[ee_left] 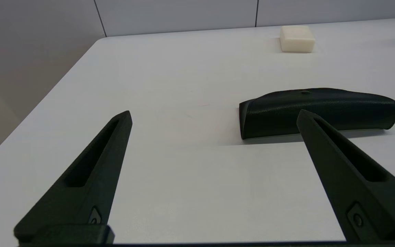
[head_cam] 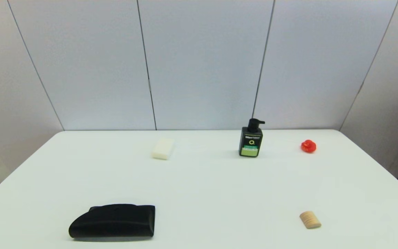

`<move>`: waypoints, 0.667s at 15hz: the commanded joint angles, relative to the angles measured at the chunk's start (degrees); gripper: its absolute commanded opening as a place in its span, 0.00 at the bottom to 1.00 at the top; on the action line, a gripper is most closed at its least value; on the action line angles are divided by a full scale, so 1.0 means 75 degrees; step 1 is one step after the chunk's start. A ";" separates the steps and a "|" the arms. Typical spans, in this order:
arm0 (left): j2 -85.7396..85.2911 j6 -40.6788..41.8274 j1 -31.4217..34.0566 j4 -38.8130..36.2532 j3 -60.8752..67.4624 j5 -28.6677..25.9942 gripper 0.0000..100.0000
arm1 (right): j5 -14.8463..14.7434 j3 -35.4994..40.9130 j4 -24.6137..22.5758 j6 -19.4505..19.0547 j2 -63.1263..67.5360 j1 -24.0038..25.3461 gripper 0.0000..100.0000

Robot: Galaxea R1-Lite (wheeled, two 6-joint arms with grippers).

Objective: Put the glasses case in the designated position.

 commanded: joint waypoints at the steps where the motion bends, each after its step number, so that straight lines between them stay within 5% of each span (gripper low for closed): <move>1: 0.0013 0.0005 0.0000 -0.0006 0.0000 -0.0003 1.00 | 0.0003 0.0000 -0.0003 -0.0006 0.0010 0.0002 1.00; 10: 0.0013 0.0005 0.0000 -0.0006 0.0000 -0.0003 1.00 | 0.0003 0.0000 -0.0003 -0.0006 0.0010 0.0002 1.00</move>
